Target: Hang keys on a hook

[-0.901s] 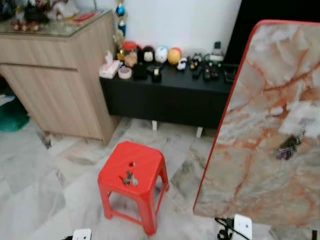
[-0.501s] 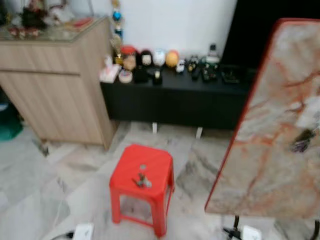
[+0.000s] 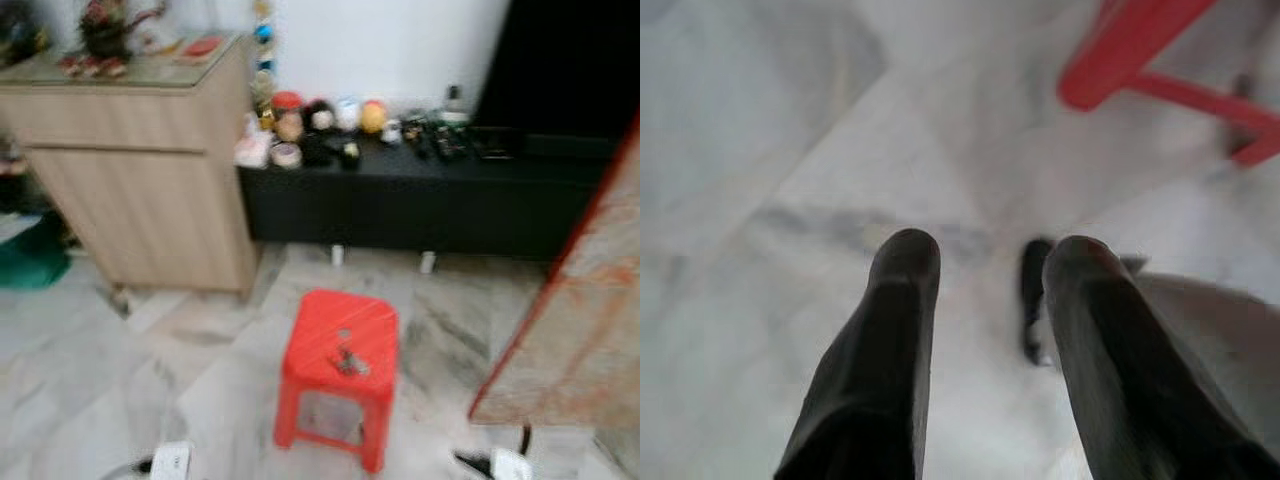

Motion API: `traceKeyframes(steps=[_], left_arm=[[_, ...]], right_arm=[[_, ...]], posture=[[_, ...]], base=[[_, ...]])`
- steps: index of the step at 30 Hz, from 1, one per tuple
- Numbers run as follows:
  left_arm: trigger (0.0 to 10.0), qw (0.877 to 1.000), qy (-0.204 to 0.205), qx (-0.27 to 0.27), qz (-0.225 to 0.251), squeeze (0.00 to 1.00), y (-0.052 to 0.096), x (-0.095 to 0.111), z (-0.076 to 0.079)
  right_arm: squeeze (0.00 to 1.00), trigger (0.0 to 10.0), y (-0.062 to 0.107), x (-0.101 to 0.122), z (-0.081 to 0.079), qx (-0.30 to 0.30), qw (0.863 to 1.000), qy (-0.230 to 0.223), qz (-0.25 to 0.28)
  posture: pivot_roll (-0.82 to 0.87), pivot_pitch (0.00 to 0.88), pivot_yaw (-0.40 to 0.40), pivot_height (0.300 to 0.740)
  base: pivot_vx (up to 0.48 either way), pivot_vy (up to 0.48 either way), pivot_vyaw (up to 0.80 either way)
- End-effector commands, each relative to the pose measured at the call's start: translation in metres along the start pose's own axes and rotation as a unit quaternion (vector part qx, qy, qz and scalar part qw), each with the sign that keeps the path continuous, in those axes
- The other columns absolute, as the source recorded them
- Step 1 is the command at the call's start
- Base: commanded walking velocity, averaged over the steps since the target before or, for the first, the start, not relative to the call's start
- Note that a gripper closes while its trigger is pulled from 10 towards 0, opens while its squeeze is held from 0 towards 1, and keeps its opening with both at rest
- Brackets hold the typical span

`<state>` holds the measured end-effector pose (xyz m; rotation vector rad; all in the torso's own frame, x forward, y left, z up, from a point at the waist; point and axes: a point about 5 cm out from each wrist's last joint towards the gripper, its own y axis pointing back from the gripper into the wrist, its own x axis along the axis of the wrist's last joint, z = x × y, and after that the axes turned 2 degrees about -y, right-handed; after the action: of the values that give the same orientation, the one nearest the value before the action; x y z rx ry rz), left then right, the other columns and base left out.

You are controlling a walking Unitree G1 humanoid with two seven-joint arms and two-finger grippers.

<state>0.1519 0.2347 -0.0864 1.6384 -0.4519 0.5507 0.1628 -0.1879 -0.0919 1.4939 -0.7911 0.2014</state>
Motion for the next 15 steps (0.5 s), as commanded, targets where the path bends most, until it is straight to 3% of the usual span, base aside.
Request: traceKeyframes(steps=[1,9,15], left_arm=[[10.0,1.000,-0.003,-0.010,0.005,0.00,-0.002,0.005,0.010],[10.0,1.000,-0.003,-0.013,0.016,0.00,-0.006,0.017,0.021],[10.0,1.000,-0.005,-0.013,0.024,0.00,-0.007,0.021,0.023]], right_arm=[[0.00,10.0,0.002,0.000,0.014,-0.019,1.000,-0.002,0.001],[0.00,10.0,0.002,-0.001,0.013,-0.017,1.000,0.001,0.001],[0.00,10.0,0.001,-0.001,0.012,-0.015,1.000,0.002,0.002]], posture=[[0.03,0.005,-0.025,0.740],[0.03,0.011,-0.027,0.740],[0.03,0.012,-0.027,0.740]], base=[[0.000,0.480,0.00],[0.000,0.436,0.00],[0.000,0.000,0.00]])
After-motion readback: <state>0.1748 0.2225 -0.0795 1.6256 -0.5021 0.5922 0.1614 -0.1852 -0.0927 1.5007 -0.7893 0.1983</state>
